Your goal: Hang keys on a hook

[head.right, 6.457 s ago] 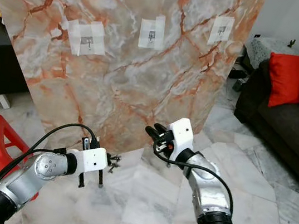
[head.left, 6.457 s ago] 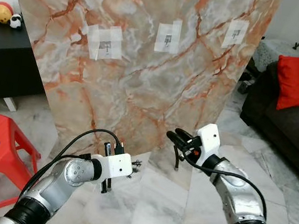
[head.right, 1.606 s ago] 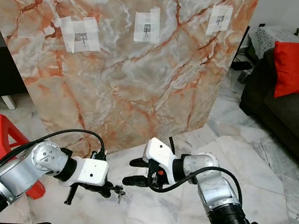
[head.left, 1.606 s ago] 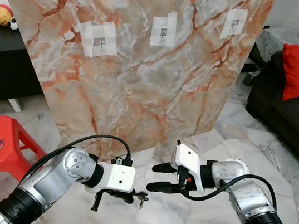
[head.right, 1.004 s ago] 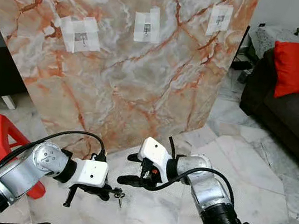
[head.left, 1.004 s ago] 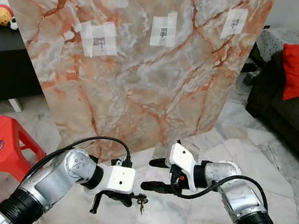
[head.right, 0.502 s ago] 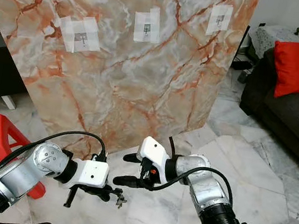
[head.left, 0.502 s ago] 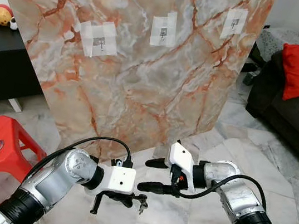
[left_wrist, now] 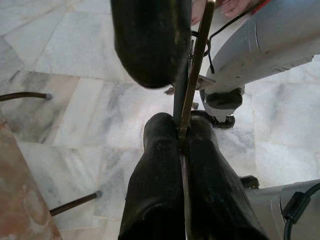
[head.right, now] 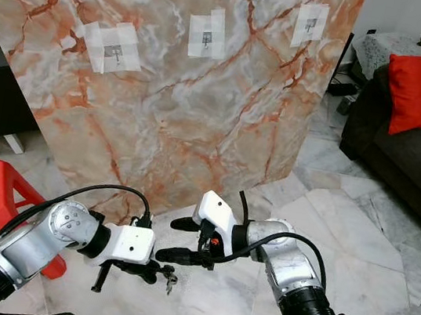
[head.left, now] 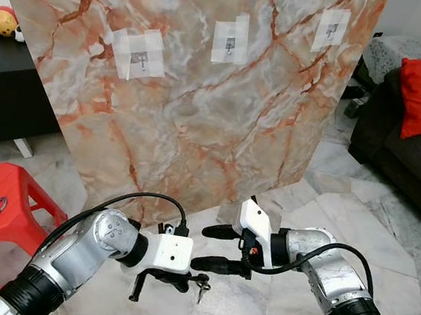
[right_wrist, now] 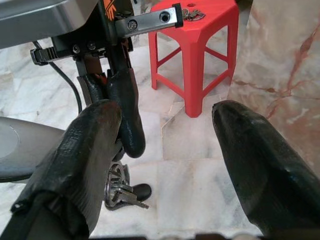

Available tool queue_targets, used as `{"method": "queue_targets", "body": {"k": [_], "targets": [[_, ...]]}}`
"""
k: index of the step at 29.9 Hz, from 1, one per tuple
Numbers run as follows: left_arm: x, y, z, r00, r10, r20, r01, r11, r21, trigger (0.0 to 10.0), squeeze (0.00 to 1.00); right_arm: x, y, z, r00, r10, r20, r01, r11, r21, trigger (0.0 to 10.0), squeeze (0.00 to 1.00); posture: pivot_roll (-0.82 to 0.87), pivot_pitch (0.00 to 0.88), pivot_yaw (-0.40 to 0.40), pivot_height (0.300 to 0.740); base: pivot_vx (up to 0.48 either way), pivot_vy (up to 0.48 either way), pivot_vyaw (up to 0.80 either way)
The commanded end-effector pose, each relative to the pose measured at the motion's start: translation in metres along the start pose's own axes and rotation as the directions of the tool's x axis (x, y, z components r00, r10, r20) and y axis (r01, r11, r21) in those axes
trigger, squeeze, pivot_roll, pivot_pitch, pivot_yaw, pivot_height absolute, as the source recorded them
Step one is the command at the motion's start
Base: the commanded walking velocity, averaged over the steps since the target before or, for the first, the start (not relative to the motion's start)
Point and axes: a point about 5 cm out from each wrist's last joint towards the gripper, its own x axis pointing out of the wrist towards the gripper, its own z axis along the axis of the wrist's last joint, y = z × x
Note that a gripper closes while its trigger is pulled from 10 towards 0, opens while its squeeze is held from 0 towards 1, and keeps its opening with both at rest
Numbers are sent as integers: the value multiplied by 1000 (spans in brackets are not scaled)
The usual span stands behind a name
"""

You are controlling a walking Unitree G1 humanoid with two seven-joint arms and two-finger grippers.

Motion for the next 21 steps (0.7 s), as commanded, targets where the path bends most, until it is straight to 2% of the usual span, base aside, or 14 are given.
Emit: {"method": "queue_targets", "body": {"k": [1, 13, 21], "targets": [[0, 2, 8, 1000, -8, 11, 7, 1000, 28, 10000, 0, -1, 0, -1, 1000, 1, 19, -1, 1000, 28, 10000, 0, 29, 71, -11, 740, 0, 0, 0], [-1, 4, 8, 1000, 0, 19, 0, 1000, 23, 10000, 0, -6, 0, -18, 993, 7, -115, -6, 1000, 15, 10000, 0, 32, 70, -12, 740, 0, 0, 0], [-1, 5, 9, 1000, 5, 20, -5, 1000, 24, 10000, 0, -6, -1, -25, 990, -2, -144, 5, 1000, 18, 10000, 0, 33, 72, -12, 740, 0, 0, 0]]}}
